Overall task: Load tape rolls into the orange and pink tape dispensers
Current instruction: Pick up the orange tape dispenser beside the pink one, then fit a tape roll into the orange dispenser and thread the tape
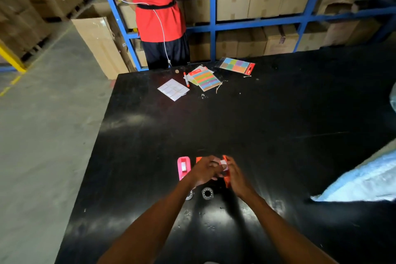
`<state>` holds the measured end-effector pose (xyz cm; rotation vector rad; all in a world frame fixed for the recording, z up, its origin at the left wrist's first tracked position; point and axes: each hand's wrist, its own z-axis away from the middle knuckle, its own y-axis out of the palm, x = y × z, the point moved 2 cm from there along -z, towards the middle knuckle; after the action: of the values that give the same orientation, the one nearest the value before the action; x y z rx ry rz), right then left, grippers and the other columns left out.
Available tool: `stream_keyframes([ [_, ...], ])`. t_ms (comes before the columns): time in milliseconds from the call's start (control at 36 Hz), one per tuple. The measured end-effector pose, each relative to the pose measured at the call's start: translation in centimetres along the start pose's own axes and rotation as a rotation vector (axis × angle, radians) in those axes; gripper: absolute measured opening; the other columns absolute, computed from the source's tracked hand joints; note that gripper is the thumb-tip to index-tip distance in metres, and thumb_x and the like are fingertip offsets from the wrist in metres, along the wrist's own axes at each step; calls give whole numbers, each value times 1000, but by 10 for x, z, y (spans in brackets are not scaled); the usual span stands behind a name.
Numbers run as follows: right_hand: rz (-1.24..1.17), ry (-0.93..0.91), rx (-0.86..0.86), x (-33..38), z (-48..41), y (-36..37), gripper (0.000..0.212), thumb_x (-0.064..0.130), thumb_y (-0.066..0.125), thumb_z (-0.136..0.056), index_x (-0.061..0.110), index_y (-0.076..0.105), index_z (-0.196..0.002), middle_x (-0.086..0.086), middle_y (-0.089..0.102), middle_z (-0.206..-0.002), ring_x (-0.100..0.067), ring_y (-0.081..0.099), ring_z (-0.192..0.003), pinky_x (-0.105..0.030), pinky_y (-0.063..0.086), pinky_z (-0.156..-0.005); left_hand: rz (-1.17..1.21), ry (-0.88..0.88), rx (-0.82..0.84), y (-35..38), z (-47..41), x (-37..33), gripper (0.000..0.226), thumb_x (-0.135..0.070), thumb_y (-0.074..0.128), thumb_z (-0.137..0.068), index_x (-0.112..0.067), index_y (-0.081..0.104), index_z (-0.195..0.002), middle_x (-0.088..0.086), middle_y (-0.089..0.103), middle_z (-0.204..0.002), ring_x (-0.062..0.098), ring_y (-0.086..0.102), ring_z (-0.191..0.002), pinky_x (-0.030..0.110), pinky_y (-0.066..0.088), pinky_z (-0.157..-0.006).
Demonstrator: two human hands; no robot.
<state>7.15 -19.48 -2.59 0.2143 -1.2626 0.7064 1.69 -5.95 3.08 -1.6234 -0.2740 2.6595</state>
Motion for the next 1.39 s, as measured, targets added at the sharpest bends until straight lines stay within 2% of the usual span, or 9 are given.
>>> stream_keyframes([
  [194,31,-24,-171,13,21,-12,40,31,32,-107,19,45,-143,-3,52,-142,-20,52,-127,-45,41,-109,50,68,-30,19,-4,8,12,-7,64,-94,-15,62,-103,2,69,-83,11,67,-68,25,56,-71],
  [389,-37,133,-401,-13,8,-63,38,36,32,-105,25,46,-138,-7,60,-121,-21,55,-91,-33,44,-82,-126,7,-169,24,-12,43,15,-23,70,-91,-14,60,-96,1,66,-76,3,64,-58,23,56,-60],
  [528,73,185,-322,-15,2,-91,36,28,33,-106,20,46,-139,-9,57,-121,-19,57,-81,-31,50,-63,-587,-11,-91,41,-11,73,44,-54,58,-81,-14,64,-99,13,73,-97,31,69,-91,36,53,-78],
  [611,152,154,-286,-19,-6,-92,36,29,33,-107,22,46,-139,-9,58,-131,-23,59,-104,-42,51,-92,-746,-16,-86,55,-15,77,37,-40,61,-90,-11,61,-112,13,67,-114,31,63,-106,34,47,-83],
  [694,190,185,-198,-26,-10,-76,33,40,32,-104,39,45,-135,-5,59,-131,-27,61,-112,-44,50,-94,-866,-68,-52,64,-23,86,46,-43,57,-92,-13,51,-126,14,57,-128,35,59,-115,40,48,-92],
  [833,166,210,-142,-28,-14,-55,37,35,33,-105,33,45,-140,-4,61,-122,-19,61,-95,-34,52,-80,-953,-101,-61,71,-32,87,50,-42,57,-94,-11,45,-133,15,55,-128,37,60,-114,45,50,-91],
  [1083,165,261,-23,-39,-8,-33,38,35,33,-106,31,43,-143,-1,57,-130,-17,58,-105,-27,48,-88,-952,-45,-284,30,1,113,54,-56,57,-83,-22,48,-124,-1,53,-125,24,57,-109,41,46,-89],
  [1194,143,250,58,-36,-2,-20,39,36,34,-106,26,42,-143,-4,58,-123,-15,59,-89,-7,45,-51,-1065,-109,-223,21,16,128,67,-55,56,-85,-20,40,-141,3,42,-143,27,42,-130,43,37,-106],
  [1389,102,197,109,-14,19,-10,34,26,36,-106,12,46,-135,-9,59,-115,-37,60,-79,-6,41,-50,-1009,16,-286,22,8,110,42,-47,56,-88,-19,60,-119,5,62,-122,29,57,-115,42,43,-96],
])
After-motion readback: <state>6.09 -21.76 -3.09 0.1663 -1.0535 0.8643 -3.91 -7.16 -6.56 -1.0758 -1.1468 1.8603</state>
